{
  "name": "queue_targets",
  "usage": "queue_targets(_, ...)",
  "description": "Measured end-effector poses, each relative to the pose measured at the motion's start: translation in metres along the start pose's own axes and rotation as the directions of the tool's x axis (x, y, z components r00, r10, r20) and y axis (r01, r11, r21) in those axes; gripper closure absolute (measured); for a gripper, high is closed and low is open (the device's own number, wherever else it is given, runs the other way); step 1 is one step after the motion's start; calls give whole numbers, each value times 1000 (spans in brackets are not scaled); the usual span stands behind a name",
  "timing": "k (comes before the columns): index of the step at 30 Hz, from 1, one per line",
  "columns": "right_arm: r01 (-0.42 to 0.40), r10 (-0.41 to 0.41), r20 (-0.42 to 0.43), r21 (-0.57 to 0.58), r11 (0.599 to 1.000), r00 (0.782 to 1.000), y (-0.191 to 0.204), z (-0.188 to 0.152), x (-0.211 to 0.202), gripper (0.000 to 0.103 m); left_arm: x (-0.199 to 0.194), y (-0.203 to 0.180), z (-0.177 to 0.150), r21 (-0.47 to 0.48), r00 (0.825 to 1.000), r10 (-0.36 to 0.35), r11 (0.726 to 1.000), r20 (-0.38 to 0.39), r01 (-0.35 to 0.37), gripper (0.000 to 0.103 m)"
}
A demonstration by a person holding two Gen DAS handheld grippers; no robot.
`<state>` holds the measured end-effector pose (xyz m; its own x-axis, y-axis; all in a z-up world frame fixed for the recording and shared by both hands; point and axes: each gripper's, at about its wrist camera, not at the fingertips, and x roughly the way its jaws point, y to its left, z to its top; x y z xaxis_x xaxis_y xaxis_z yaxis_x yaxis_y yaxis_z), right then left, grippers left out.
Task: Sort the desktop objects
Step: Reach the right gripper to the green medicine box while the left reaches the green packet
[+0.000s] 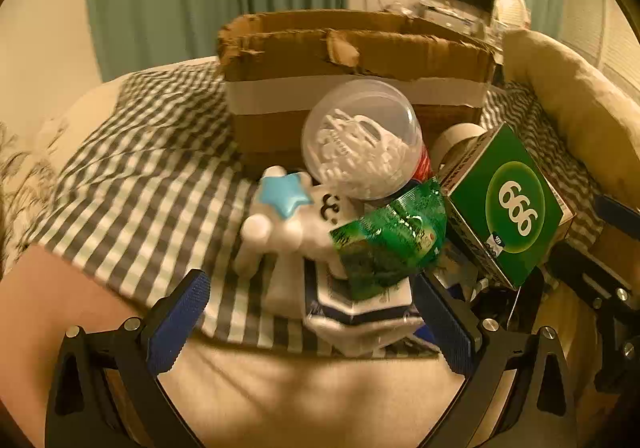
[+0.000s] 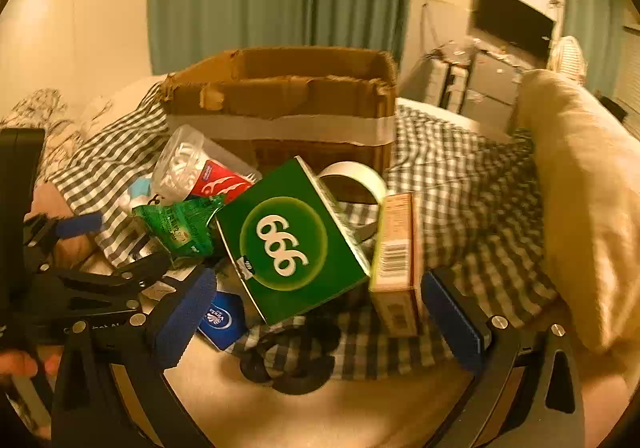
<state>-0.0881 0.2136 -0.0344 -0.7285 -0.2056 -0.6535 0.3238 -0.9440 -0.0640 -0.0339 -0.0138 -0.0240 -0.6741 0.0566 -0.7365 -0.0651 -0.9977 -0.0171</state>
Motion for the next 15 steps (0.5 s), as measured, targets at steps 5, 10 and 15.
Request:
queue_targets(5, -35, 33, -39, -56, 998, 999, 5, 7, 21, 0, 12, -6, 5, 63, 999, -36, 997, 8, 35, 0)
queue_targets(10, -29, 21, -71, -109, 994, 997, 10, 10, 37, 0, 25, -13, 6, 109, 1000, -12, 994, -9, 13, 0)
queue_targets(15, -36, 24, -110, -111, 993, 994, 8, 12, 48, 0, 33, -3, 8, 65, 999, -43, 997, -33, 45, 0)
